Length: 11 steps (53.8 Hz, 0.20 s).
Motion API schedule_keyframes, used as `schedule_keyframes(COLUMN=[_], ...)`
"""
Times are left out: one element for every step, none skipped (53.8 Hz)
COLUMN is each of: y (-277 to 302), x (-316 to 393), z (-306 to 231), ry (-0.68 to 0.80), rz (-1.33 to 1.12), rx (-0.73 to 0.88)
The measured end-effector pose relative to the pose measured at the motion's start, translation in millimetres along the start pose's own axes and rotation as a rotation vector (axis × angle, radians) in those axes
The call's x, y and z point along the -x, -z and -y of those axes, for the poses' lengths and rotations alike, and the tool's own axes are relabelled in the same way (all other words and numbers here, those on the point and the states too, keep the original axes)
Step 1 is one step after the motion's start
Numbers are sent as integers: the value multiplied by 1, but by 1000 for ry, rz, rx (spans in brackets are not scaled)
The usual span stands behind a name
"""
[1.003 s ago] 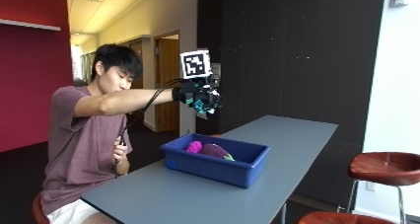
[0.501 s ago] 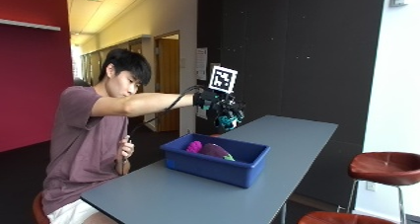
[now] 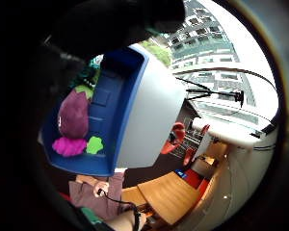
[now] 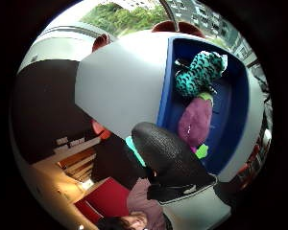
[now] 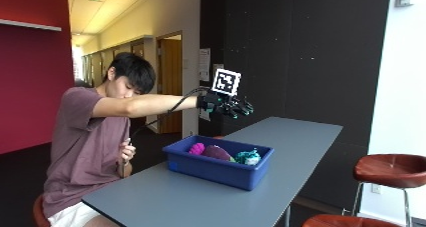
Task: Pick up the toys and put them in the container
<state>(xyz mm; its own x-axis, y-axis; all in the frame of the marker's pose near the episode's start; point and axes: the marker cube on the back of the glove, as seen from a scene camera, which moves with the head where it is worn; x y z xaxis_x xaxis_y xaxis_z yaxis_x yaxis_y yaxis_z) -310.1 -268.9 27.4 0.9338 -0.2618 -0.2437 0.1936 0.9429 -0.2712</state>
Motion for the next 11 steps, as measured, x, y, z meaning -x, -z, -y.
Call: schedule_keyframes(y=[1,2,4,6,8,9,11,12,13,14,15], x=[0,1,1,1,0,-2,-3,-4,-4,-5,-6], z=[-1,-1,-1,0,0,-1,-2,-4,-5,-6,-8], ry=[14,-10,-60,-115,-156,-175,-179,-176,-167,-151,-134], rz=[-5,2,19,38,51,56,58,62,68,71,71], rx=[-2,-3,-5,-7,-9,-11,-14,-18,-21,-25,-28])
